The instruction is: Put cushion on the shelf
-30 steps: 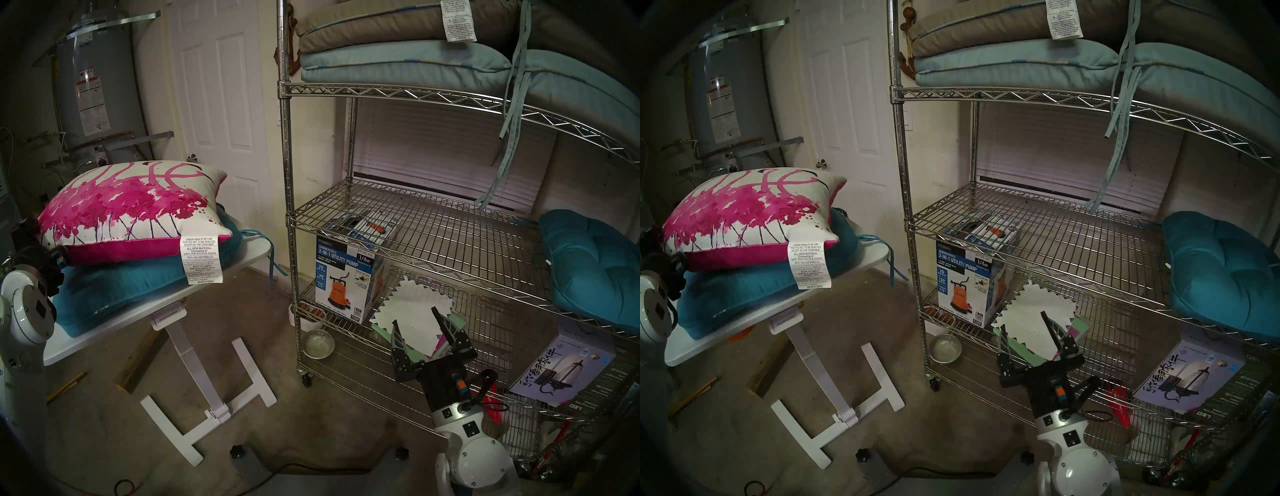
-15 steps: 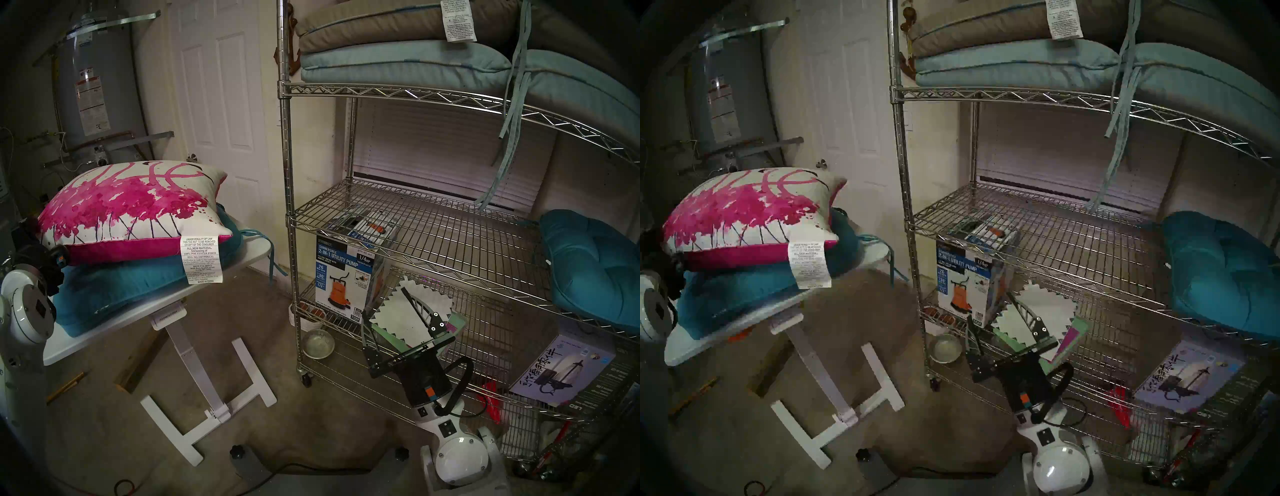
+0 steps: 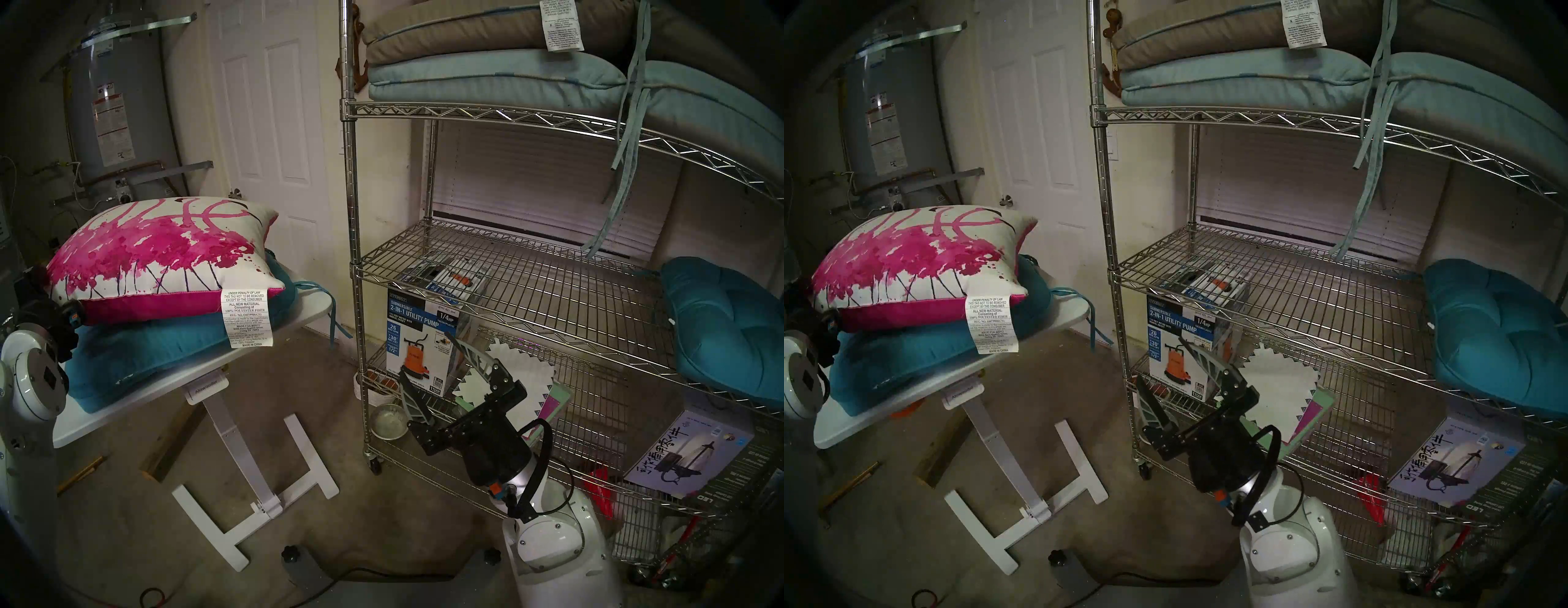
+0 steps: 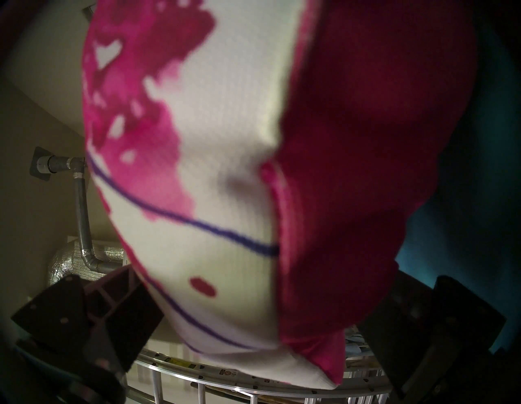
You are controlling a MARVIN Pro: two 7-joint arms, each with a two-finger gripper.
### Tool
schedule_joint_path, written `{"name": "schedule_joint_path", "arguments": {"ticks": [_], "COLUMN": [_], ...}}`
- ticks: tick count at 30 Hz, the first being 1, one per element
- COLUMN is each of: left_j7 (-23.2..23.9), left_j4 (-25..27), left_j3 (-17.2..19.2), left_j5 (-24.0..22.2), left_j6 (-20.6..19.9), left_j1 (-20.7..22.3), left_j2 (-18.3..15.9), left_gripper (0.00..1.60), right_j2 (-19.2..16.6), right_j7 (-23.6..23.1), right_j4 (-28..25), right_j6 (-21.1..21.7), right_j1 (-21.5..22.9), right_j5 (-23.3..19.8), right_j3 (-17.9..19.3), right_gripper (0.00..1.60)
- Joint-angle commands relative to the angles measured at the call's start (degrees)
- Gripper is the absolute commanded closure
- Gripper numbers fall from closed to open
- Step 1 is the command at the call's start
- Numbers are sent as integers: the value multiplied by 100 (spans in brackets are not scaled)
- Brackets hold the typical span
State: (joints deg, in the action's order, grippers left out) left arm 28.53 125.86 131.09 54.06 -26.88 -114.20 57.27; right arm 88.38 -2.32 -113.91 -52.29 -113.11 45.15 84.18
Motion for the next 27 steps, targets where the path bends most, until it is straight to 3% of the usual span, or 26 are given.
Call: {"name": "schedule_joint_path", "arguments": {"ticks": [1, 14, 17, 27], "left_j7": [-29, -18, -15, -11], "left_j4": [96, 96, 96, 99], "left_j3": [17, 16, 16, 17], "left_j5": [17, 31, 34, 44], "left_j6": [27, 38, 40, 52], "left_j1": [39, 51, 55, 61], "left_j2": [-58, -48, -46, -37], "left_gripper": [0, 0, 0, 0], "right_j2": [-9, -102, -197, -249], "right_j7": [238, 427, 606, 1048], "right_j4": [12, 280, 294, 343], "right_j6": [-271, -72, 415, 925], "right_j1": [604, 1451, 1547, 1662], "right_j5": [356, 708, 502, 595], "right_j3": [-323, -1081, -1407, -1691], "right_gripper": [0, 0, 0, 0]}}
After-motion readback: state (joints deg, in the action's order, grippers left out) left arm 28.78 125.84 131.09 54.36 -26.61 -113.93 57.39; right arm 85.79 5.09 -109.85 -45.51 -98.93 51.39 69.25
